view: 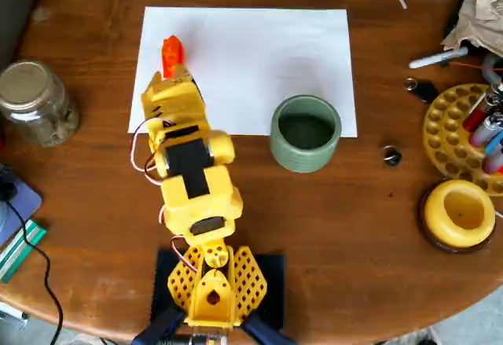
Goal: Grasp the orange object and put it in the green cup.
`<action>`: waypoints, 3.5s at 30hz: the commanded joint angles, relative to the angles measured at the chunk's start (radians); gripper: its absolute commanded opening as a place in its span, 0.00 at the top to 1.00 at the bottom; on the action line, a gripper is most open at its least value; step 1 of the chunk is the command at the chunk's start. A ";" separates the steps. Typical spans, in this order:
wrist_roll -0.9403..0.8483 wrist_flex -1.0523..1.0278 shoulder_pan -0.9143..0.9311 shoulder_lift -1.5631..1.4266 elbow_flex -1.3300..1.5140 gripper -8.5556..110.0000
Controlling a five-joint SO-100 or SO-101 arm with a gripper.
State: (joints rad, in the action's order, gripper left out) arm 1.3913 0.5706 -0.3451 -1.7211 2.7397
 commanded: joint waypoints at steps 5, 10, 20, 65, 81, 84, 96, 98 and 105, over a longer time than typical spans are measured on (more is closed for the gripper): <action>0.012 0.015 -0.008 0.057 -0.100 0.73; 0.035 0.026 -0.012 0.144 -0.175 0.73; 0.041 0.069 -0.006 0.296 -0.301 0.73; -0.063 -0.614 0.437 -0.917 0.123 0.93; -0.146 -0.934 0.741 -1.540 0.351 0.93; -0.166 -0.936 0.773 -1.540 0.356 0.93; -0.172 -1.058 0.842 -1.543 0.357 0.93; -0.172 -1.081 0.847 -1.543 0.357 0.93; -0.179 -1.109 0.845 -1.545 0.357 0.93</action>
State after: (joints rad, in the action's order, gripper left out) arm 1.2210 -0.5323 0.5016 -3.2536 3.1017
